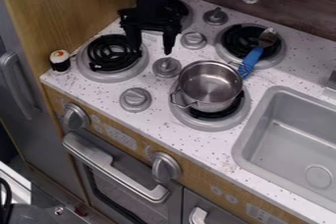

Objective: Move the silver pot from the lower right burner to the lower left burner

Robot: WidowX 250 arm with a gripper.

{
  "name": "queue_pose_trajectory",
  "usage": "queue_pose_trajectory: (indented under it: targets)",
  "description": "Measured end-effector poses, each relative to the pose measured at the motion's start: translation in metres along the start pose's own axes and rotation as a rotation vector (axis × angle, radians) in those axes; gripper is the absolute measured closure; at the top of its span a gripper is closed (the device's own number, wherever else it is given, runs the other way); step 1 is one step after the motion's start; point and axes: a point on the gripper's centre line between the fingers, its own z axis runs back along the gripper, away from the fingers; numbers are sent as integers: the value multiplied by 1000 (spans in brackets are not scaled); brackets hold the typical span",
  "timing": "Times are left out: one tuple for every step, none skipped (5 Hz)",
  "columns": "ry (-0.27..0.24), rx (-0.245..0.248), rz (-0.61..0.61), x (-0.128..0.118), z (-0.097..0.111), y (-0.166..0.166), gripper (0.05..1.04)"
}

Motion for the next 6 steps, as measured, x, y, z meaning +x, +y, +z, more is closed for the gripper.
queue_pose_trajectory:
  targets:
    - [-22,-17,-73,-12,7,-29,84]
    - [-26,-25,-154,-24,4,-59,83]
    - [-25,-20,-230,-32,-1,-85,83]
    - [-34,-16,-298,-39,-2,-114,83]
    - [1,-12,-331,-49,-11,-129,83]
    - [14,-26,-339,-55,-13,-140,84]
